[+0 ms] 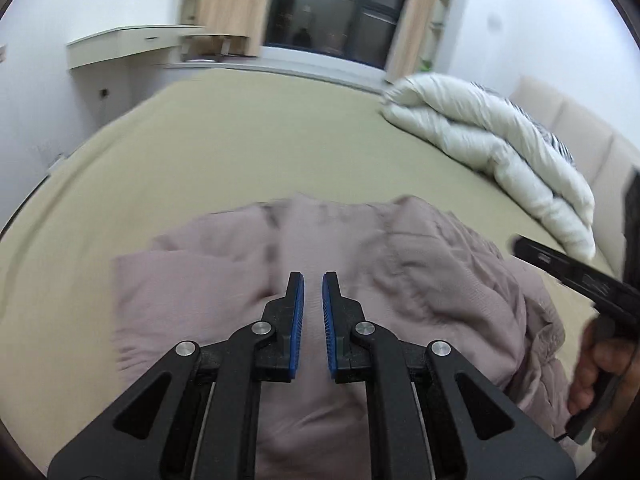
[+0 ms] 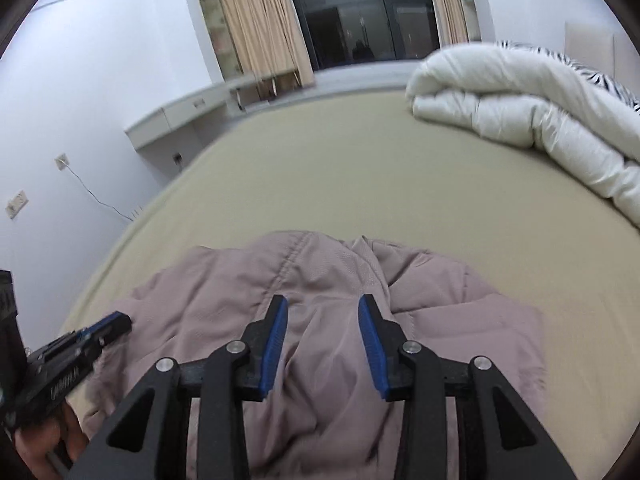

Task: Fold large clothes

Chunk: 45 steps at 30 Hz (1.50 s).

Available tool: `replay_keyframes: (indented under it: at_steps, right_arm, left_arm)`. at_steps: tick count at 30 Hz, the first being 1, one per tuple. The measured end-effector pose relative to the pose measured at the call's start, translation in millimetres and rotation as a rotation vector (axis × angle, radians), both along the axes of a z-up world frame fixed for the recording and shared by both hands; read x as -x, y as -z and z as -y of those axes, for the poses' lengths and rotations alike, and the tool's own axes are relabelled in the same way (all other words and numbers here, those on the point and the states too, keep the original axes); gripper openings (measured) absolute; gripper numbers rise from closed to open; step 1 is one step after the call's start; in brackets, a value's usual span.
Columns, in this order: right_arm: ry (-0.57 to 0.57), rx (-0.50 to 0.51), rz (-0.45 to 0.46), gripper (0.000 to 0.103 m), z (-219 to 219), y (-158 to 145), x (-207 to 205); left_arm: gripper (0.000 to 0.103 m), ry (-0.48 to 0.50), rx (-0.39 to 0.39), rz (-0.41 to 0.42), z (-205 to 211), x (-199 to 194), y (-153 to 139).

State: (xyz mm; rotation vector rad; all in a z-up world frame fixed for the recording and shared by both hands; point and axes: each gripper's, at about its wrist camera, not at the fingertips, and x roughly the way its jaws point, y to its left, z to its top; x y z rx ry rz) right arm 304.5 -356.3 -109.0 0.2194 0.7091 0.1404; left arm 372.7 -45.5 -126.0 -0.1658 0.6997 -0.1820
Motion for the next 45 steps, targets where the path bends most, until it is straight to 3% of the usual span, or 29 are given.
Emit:
replay_keyframes:
  at_steps: [2,5,8,10,13,15,18,20,23,25,29,32,33,37,42,45]
  right_arm:
    - [0.024,0.018,0.014,0.041,4,0,20]
    - [0.105,0.013,-0.014,0.041,20,18,34]
    - [0.173,0.006,-0.099,0.041,39,52,33]
    - [0.149,-0.035,-0.127,0.041,49,76,28]
    - [0.14,-0.066,-0.146,0.041,54,76,24]
    - [0.14,-0.062,-0.169,0.04,57,63,24]
    - [0.225,-0.099,-0.069,0.04,80,31,44]
    - [0.264,-0.108,-0.033,0.04,95,21,52]
    - [0.25,-0.087,-0.101,0.04,103,37,42]
    - [0.197,-0.093,-0.255,0.04,102,76,25]
    - [0.19,-0.284,-0.211,0.041,127,101,27]
    - [0.246,-0.303,-0.215,0.04,134,78,41]
    - [0.251,-0.279,-0.189,0.043,133,65,53]
    - [0.252,-0.213,-0.089,0.073,130,29,113]
    - [0.228,-0.176,-0.146,0.081,127,23,192]
    - [0.239,-0.161,-0.18,0.088,123,24,241]
  left_arm:
    - [0.009,-0.079,-0.009,0.005,-31,16,1]
    - [0.009,-0.2,-0.008,-0.106,-77,16,28]
    - [0.009,-0.188,-0.019,-0.213,-91,10,61]
    - [0.009,-0.188,-0.009,-0.227,-93,8,67]
    - [0.008,-0.178,-0.033,-0.256,-94,4,74]
    - [0.008,-0.176,-0.063,-0.264,-93,6,66]
    - [0.008,-0.19,-0.049,-0.213,-86,17,41]
    - [0.009,-0.181,-0.114,-0.156,-74,29,33]
    - [0.008,-0.163,-0.165,-0.207,-62,23,60]
    - [0.008,-0.17,-0.169,-0.204,-55,22,66]
    - [0.008,-0.142,-0.207,-0.211,-47,19,62]
    - [0.009,-0.131,-0.112,-0.203,-56,33,42]
    - [0.009,-0.132,-0.092,-0.186,-62,48,31]
    - [0.009,-0.123,-0.062,-0.138,-79,108,0]
    - [0.009,-0.102,-0.044,-0.177,-103,202,-10]
    - [0.009,-0.104,-0.049,-0.225,-114,259,-1]
